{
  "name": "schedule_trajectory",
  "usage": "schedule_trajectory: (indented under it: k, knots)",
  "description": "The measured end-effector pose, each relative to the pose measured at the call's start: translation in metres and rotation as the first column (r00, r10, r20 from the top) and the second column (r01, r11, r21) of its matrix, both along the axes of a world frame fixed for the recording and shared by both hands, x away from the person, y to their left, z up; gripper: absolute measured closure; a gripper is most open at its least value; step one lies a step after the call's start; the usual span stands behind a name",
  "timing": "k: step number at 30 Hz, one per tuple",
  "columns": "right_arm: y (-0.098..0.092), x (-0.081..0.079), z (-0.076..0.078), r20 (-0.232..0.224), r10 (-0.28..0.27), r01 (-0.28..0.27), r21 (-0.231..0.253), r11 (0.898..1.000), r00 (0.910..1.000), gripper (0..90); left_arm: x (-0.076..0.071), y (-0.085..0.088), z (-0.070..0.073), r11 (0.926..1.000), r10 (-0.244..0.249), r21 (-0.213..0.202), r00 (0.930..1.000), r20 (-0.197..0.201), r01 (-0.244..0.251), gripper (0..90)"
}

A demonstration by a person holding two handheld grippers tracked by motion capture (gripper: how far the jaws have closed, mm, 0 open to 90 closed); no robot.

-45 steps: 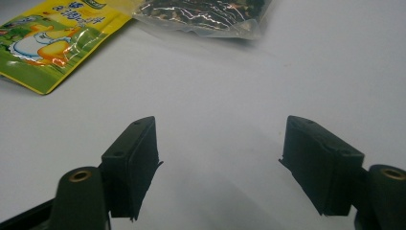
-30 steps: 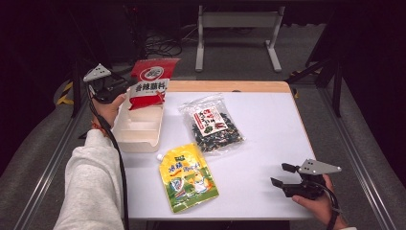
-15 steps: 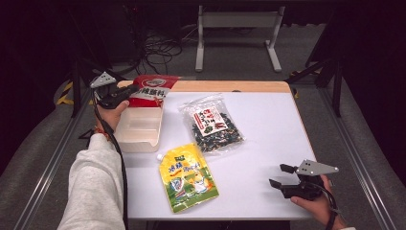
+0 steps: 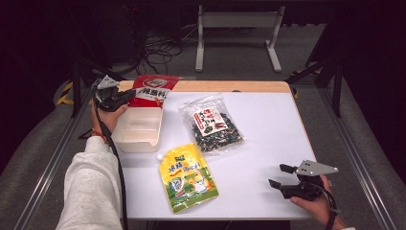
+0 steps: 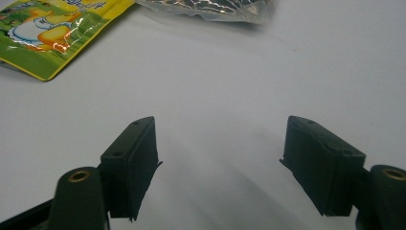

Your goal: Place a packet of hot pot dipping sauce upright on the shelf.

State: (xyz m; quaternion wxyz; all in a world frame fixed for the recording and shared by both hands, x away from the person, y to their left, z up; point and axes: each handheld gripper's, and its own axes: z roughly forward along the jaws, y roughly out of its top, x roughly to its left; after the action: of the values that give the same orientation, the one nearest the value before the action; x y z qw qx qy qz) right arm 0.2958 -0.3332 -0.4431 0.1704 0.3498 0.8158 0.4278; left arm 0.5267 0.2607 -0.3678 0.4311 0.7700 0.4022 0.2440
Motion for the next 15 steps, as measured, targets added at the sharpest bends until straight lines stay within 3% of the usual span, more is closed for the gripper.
schedule_trajectory:
  k: [5, 8, 10, 14, 15]
  knots:
    - [0.000, 0.001, -0.001, -0.009, 0.001, -0.001, 0.001, 1.000, 1.0000, 27.2, 0.004, -0.002, -0.006, 0.9997, 0.012, 0.021, 0.9996, -0.027, -0.012, 88.8]
    - [0.000, 0.002, -0.002, -0.012, 0.000, 0.000, -0.001, 1.000, 0.9999, 27.2, 0.006, -0.002, -0.010, 0.9972, 0.030, 0.069, 0.9987, -0.041, -0.027, 89.6]
    - [0.001, 0.002, -0.002, -0.015, 0.002, -0.002, -0.002, 1.000, 0.9999, 27.3, 0.007, -0.001, -0.011, 0.9975, 0.036, 0.063, 0.9980, -0.051, -0.033, 89.8]
    - [0.001, 0.003, -0.003, -0.018, 0.001, -0.001, -0.003, 1.000, 0.9998, 27.2, 0.012, -0.006, -0.014, 0.9885, 0.040, 0.150, 0.9932, -0.109, -0.023, 89.9]
    - [0.001, 0.003, -0.003, -0.020, 0.000, 0.000, -0.003, 1.000, 0.9998, 27.2, 0.012, -0.005, -0.014, 0.9897, 0.038, 0.142, 0.9919, -0.121, -0.021, 89.9]
